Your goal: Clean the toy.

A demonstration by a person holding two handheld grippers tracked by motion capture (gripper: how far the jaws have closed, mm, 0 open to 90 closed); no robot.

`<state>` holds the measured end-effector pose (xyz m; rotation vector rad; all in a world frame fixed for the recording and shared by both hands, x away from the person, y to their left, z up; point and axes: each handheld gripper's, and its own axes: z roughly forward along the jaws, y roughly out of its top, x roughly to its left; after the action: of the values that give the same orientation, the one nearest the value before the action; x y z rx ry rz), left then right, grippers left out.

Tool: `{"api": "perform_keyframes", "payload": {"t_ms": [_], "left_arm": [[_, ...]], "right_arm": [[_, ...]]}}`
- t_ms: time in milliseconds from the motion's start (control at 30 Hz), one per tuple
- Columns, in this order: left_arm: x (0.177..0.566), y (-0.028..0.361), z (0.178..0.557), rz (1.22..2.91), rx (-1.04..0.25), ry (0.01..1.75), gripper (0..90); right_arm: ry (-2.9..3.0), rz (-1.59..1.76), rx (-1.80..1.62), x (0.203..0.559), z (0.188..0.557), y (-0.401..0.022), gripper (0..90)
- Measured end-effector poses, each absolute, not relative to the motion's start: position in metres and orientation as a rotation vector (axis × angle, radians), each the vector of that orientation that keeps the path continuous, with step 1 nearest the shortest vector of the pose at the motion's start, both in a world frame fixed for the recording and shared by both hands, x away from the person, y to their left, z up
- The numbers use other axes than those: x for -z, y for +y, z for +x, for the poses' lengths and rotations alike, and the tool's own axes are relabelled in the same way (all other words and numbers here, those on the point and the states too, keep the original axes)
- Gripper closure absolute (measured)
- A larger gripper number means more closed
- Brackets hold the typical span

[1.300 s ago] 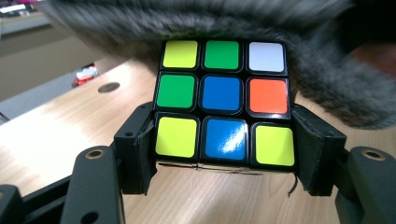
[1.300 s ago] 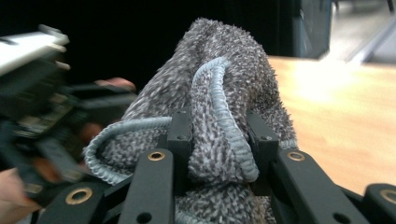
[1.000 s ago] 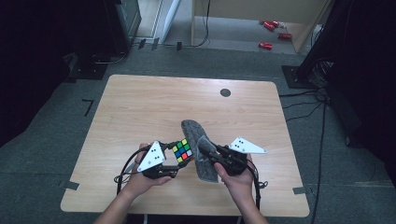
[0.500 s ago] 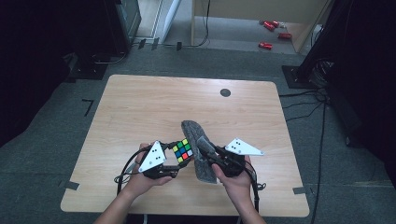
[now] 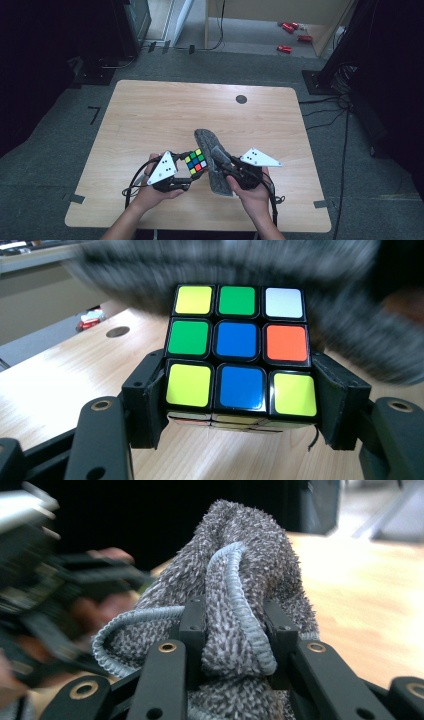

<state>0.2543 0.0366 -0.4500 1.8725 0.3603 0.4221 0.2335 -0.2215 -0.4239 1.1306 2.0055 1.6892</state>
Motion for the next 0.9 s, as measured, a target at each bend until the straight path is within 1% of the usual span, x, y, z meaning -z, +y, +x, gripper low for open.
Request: {"api": "perform_keyframes", "payload": {"t_ms": [100, 333, 467, 600, 767, 900], "left_arm": [[0.448, 0.036, 0.253, 1.863, -0.422, 0.357, 34.6], [0.444, 0.044, 0.256, 1.821, -0.397, 0.369, 34.6], [0.449, 0.04, 0.255, 1.869, -0.421, 0.354, 34.6], [0.448, 0.037, 0.253, 1.874, -0.429, 0.348, 34.6], [0.443, 0.041, 0.252, 1.836, -0.43, 0.356, 34.5], [0.444, 0.047, 0.258, 1.794, -0.385, 0.392, 34.5]], "right_arm": [[1.997, 1.102, -1.693, 0.418, 0.23, -0.218, 69.4], [2.009, 1.252, -1.676, 0.438, 0.244, -0.229, 69.7], [2.014, 1.18, -1.7, 0.428, 0.237, -0.223, 69.5], [2.012, 1.15, -1.723, 0.422, 0.234, -0.221, 69.1], [2.016, 1.24, -1.697, 0.438, 0.244, -0.228, 69.0], [2.02, 1.256, -1.685, 0.44, 0.246, -0.229, 69.0]]}}
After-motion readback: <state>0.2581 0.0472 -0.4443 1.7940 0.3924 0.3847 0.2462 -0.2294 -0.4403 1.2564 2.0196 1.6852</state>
